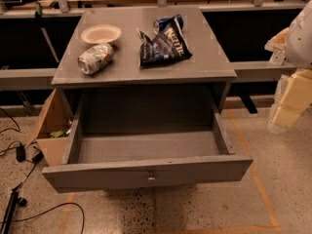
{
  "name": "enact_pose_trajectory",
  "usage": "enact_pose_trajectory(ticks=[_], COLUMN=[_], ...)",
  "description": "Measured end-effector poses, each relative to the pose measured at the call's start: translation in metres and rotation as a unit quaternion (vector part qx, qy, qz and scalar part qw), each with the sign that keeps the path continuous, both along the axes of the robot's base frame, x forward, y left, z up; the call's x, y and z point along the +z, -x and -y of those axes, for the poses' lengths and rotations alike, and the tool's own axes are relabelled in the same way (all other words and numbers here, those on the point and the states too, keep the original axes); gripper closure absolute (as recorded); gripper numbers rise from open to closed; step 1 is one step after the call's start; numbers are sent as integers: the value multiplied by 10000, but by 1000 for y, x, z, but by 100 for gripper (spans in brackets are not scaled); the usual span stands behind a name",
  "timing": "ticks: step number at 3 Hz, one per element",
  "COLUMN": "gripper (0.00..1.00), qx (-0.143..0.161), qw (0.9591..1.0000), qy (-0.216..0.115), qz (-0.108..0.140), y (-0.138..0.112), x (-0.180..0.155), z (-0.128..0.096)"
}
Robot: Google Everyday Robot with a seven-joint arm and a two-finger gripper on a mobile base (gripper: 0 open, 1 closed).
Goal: Place 7up can into top drawer
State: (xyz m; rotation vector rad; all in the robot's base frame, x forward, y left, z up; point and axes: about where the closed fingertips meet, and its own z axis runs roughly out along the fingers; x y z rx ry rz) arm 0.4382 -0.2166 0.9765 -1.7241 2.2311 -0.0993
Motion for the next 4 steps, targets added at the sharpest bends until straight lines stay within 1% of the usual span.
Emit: enact_pose_trajectory(ticks=[1,2,3,4], gripper=[0,0,0,0], qx=[0,618,1633,2485], qw=[10000,9972,9817,9602], qy=[0,414,946,1255], qz=[1,46,243,208], y=[0,-21,-67,-112], x=[0,6,5,-6], z=[0,-20,-68,-127])
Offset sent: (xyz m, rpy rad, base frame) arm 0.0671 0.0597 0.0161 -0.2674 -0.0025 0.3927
